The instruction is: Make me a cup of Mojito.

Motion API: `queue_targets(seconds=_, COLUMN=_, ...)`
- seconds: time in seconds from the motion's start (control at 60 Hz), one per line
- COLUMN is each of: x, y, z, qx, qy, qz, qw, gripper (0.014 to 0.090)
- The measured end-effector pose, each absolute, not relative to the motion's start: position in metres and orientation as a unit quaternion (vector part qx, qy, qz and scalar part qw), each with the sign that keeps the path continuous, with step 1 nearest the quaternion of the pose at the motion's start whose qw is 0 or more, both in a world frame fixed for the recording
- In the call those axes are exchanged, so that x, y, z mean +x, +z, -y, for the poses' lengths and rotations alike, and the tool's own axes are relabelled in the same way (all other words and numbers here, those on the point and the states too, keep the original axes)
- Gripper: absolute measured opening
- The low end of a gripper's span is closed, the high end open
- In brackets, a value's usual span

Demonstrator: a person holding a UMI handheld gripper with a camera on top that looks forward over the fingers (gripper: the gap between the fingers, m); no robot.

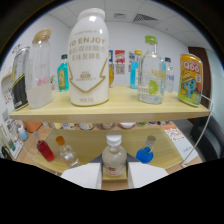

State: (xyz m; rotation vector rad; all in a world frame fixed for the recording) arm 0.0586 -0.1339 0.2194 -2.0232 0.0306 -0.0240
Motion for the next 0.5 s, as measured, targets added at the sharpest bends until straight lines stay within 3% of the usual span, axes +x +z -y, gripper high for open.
queue_targets(seconds=0.2, x=0.084, y=0.23, z=0.187, qx=-0.846, qy=-0.011, qz=-0.017, qw=0.533, gripper=0.0345)
queue_targets(seconds=0.5, x=0.126, y=0.153, z=0.237, qx=-0.879, qy=-0.055, qz=-0.01, qw=0.473, gripper=0.0342)
